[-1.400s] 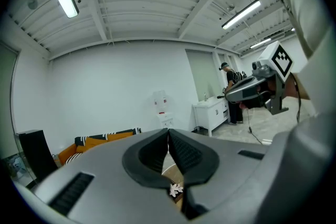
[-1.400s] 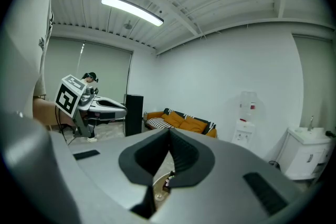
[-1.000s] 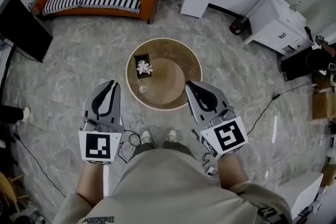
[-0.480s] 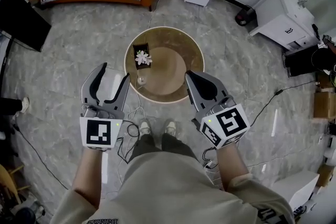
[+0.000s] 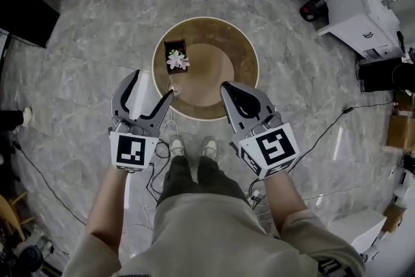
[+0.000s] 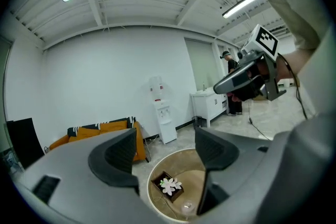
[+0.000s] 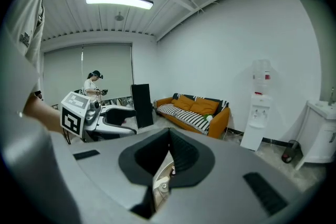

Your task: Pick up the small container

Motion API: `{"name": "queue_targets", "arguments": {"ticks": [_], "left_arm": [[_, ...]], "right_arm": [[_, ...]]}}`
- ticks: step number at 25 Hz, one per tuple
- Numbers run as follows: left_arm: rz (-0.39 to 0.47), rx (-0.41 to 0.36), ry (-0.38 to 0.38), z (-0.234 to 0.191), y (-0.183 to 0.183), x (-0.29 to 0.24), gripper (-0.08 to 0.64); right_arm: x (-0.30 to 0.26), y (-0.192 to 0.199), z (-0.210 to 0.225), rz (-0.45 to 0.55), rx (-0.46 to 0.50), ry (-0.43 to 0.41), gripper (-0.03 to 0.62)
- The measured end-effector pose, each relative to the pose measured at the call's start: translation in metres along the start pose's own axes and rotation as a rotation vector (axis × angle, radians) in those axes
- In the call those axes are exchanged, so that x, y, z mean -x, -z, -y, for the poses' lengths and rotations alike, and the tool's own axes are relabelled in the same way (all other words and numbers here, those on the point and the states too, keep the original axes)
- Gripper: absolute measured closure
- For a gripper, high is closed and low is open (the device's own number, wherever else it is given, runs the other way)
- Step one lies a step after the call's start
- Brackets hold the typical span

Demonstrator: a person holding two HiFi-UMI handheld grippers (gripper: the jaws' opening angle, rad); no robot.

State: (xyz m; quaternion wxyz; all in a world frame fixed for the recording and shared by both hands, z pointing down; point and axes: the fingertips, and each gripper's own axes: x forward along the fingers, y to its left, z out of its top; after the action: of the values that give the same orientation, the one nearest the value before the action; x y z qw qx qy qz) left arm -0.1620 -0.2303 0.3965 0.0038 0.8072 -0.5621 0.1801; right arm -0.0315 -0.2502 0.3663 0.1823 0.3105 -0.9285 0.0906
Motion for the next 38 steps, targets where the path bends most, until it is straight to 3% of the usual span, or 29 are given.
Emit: {"name": "queue_targets", "arguments": {"ticks": [7, 13, 20, 31, 38], "left_arm": [[-0.084, -0.007, 0.071, 0.015, 0.074, -0.039, 0.221], [-0.171, 0.083, 0.118, 0.023, 0.150, -0.070, 0.216], [-0.271, 0.120, 0.162, 0.037, 0.247, -0.112, 0.210], [-0.373, 0.106, 0.234, 0.070, 0.372, -0.173, 0.209], [-0.394, 0.160, 0.233, 0.091, 0.431, -0.193, 0.206]], "right_arm": [[-0.044, 0.048, 0.010, -0.037, -0.042, -0.017, 0.595], [-0.079, 0.095, 0.019, -0.072, -0.076, 0.008, 0.595], [-0.111, 0.153, 0.028, -0.115, -0.119, 0.034, 0.595], [-0.162, 0.247, 0.032, -0.168, -0.156, 0.019, 0.595], [-0.176, 0.293, 0.030, -0.208, -0.173, 0.003, 0.595]]}}
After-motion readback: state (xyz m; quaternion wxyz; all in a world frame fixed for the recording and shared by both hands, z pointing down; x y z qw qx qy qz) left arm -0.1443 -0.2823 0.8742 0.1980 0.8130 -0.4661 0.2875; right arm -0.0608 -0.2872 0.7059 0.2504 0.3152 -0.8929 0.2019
